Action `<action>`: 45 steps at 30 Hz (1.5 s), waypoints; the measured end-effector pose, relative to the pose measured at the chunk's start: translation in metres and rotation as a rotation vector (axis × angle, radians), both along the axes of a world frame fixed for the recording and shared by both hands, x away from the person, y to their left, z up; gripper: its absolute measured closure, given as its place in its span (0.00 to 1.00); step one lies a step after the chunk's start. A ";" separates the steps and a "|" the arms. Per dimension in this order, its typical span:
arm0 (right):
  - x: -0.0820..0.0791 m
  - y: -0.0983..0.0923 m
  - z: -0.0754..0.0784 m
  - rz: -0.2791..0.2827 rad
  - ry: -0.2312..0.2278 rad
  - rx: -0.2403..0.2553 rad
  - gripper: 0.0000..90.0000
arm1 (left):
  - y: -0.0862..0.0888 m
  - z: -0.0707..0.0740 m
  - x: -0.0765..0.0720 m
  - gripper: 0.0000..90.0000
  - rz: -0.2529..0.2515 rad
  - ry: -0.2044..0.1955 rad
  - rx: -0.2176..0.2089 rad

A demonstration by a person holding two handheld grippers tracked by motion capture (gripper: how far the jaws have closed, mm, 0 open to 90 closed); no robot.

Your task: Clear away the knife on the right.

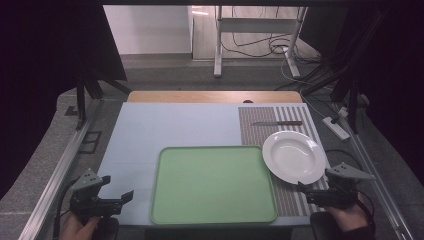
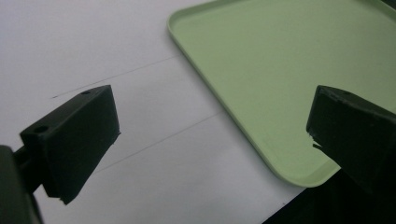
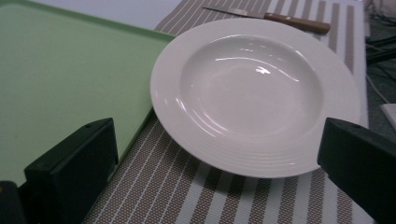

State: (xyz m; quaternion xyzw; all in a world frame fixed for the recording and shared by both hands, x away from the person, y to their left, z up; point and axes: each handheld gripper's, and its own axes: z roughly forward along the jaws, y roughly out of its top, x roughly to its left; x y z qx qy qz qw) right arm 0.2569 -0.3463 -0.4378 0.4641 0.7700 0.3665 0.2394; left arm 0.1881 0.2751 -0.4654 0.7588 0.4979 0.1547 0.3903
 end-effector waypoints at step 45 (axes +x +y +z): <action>0.009 0.018 0.002 0.144 0.004 -0.030 0.00 | 0.002 0.000 -0.003 0.03 0.005 -0.006 -0.013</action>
